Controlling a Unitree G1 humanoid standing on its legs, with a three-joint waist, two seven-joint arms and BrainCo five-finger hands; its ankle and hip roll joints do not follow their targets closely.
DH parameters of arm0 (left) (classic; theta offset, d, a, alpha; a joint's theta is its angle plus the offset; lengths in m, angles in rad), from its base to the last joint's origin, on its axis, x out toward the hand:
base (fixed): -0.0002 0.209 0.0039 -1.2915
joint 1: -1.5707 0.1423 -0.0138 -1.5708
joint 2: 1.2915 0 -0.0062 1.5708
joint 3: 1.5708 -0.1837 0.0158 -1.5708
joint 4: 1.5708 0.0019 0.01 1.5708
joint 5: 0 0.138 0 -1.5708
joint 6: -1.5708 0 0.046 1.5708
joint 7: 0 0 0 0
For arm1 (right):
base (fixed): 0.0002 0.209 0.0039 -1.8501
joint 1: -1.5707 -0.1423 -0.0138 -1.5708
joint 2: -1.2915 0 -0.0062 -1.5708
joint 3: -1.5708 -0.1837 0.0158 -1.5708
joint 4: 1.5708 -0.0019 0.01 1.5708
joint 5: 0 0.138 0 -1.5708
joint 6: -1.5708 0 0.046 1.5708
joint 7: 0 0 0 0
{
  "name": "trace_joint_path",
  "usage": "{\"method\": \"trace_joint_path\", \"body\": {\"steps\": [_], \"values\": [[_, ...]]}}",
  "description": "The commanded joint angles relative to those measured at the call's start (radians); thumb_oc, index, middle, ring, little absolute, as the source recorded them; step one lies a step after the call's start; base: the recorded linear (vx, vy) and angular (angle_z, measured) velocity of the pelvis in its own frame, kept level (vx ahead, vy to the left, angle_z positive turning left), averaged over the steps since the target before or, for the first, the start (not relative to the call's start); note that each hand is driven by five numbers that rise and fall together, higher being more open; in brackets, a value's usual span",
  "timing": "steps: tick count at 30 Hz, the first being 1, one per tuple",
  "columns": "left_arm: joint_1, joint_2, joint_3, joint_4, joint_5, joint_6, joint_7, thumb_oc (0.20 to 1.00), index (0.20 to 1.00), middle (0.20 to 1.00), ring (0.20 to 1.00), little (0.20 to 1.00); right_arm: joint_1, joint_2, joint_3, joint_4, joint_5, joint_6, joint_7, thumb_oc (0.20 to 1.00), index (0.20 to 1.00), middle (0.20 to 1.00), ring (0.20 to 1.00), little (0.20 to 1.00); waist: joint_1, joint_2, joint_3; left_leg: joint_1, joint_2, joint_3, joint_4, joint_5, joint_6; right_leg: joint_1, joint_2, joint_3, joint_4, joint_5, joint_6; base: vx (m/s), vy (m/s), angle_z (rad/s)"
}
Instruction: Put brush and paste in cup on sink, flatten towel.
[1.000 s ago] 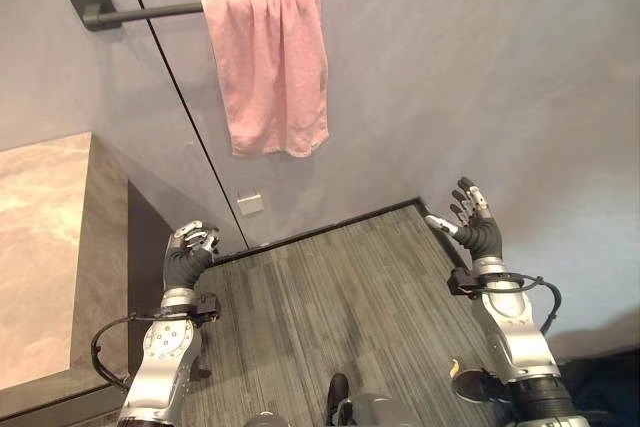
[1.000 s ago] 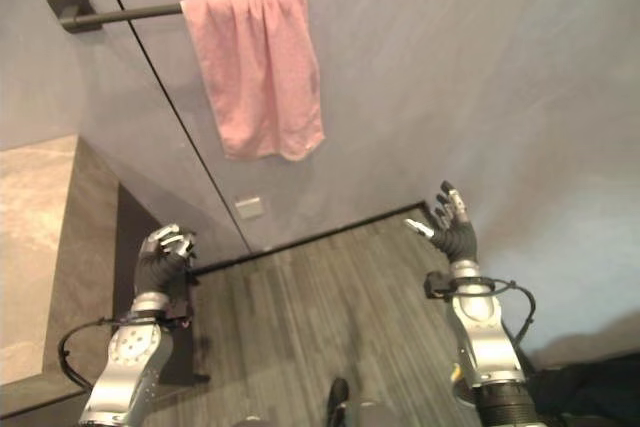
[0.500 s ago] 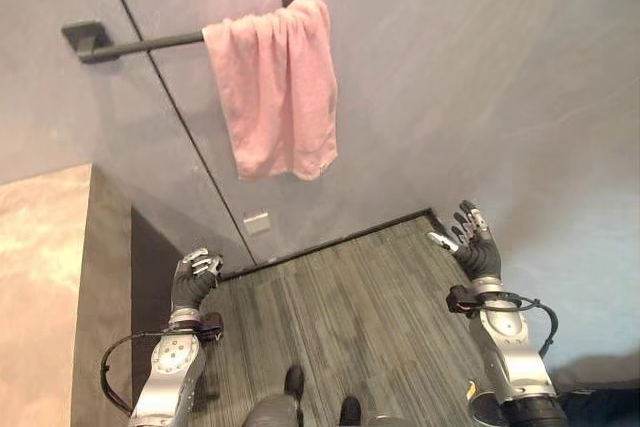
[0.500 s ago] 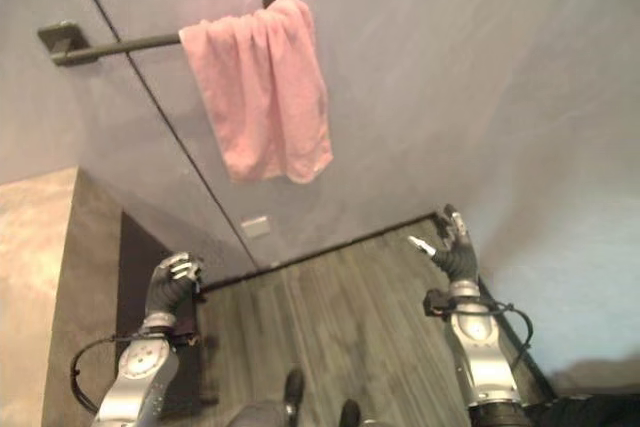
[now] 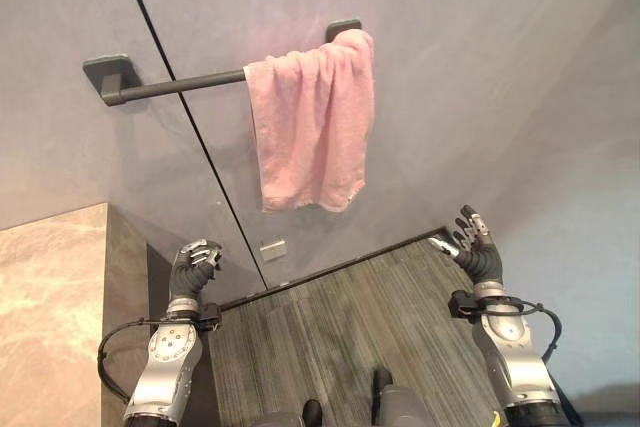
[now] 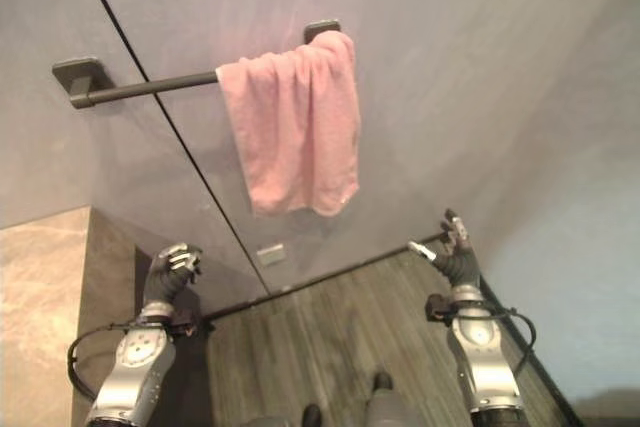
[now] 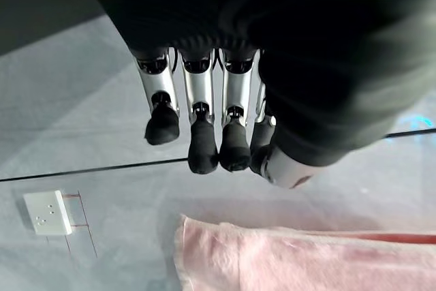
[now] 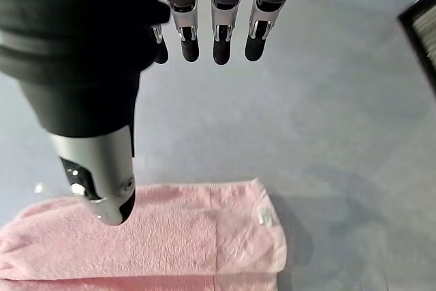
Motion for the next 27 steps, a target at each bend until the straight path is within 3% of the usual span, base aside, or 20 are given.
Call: {"method": "trace_joint_path", "body": {"steps": [1,6,7,8,10,13,19,27], "values": [[-0.006,0.048,0.029,-0.075,0.007,-0.06,-0.004,0.2,0.2,0.2,0.2,0.2,-0.035,-0.01,-0.03,-0.021,0.053,-0.053,0.05,1.0,1.0,1.0,1.0,1.0,0.019,-0.036,-0.036,-0.066,0.098,-0.018,0.038,-0.07,-0.102,0.129,0.007,-0.043,-0.058,-0.059,0.046,0.13,-0.223,0.14],[0.01,0.038,0.048,-0.079,-0.007,-0.067,-0.003,0.2,0.2,0.2,0.2,0.2,-0.027,-0.028,-0.034,-0.026,0.084,-0.065,0.067,1.0,1.0,1.0,1.0,1.0,0.027,-0.038,-0.043,-0.047,0.135,-0.042,0.008,-0.053,-0.137,0.181,0.034,-0.081,-0.109,-0.076,0.026,0.08,-0.158,0.07],[0.072,0.07,0.102,-0.177,0.042,-0.066,-0.067,1.0,1.0,1.0,1.0,1.0,0.041,-0.01,-0.141,-0.032,0.127,-0.056,0.062,1.0,1.0,1.0,1.0,1.0,-0.054,-0.016,0.041,-0.132,0.125,0.095,0.168,-0.1,-0.111,0.034,0.009,0.0,0.105,-0.109,0.034,-0.03,-0.013,0.06],[0.07,0.068,0.111,-0.17,0.044,-0.065,-0.057,1.0,1.0,1.0,1.0,1.0,0.032,-0.008,-0.128,-0.027,0.126,-0.055,0.069,1.0,1.0,1.0,1.0,1.0,-0.042,-0.012,0.046,-0.137,0.131,0.115,0.166,-0.094,-0.108,0.035,-0.007,-0.05,0.134,-0.118,0.029,-0.04,0.021,-0.04],[0.072,0.066,0.121,-0.169,0.046,-0.066,-0.053,1.0,1.0,1.0,1.0,1.0,0.032,-0.005,-0.124,-0.027,0.126,-0.055,0.076,1.0,1.0,1.0,1.0,1.0,-0.039,-0.011,0.046,-0.141,0.132,0.118,0.159,-0.089,-0.108,0.046,-0.014,-0.077,0.15,-0.129,0.024,-0.07,0.058,-0.1],[0.054,0.061,0.126,-0.16,0.045,-0.072,-0.037,1.0,1.0,1.0,1.0,1.0,0.023,-0.009,-0.122,-0.012,0.126,-0.057,0.07,1.0,1.0,1.0,1.0,1.0,-0.023,-0.035,0.017,-0.138,0.123,0.126,0.113,-0.074,-0.114,0.128,-0.03,-0.127,0.035,-0.118,0.02,-0.04,-0.019,0.15],[0.06,0.054,0.141,-0.164,0.035,-0.077,-0.013,1.0,1.0,1.0,1.0,1.0,0.008,-0.021,-0.106,-0.007,0.134,-0.053,0.072,1.0,1.0,1.0,1.0,1.0,-0.01,-0.049,-0.004,-0.142,0.135,0.141,0.106,-0.077,-0.117,0.146,-0.023,-0.13,-0.062,-0.075,0.03,0.02,-0.067,-0.14],[0.082,0.054,0.161,-0.144,0.06,-0.069,-0.001,1.0,1.0,1.0,1.0,1.0,0.012,-0.028,-0.096,-0.023,0.147,-0.043,0.081,1.0,1.0,1.0,1.0,1.0,-0.001,-0.054,-0.012,-0.111,0.145,0.139,0.083,-0.075,-0.129,0.192,-0.009,-0.139,-0.111,-0.08,0.027,0.04,-0.07,-0.03]]}}
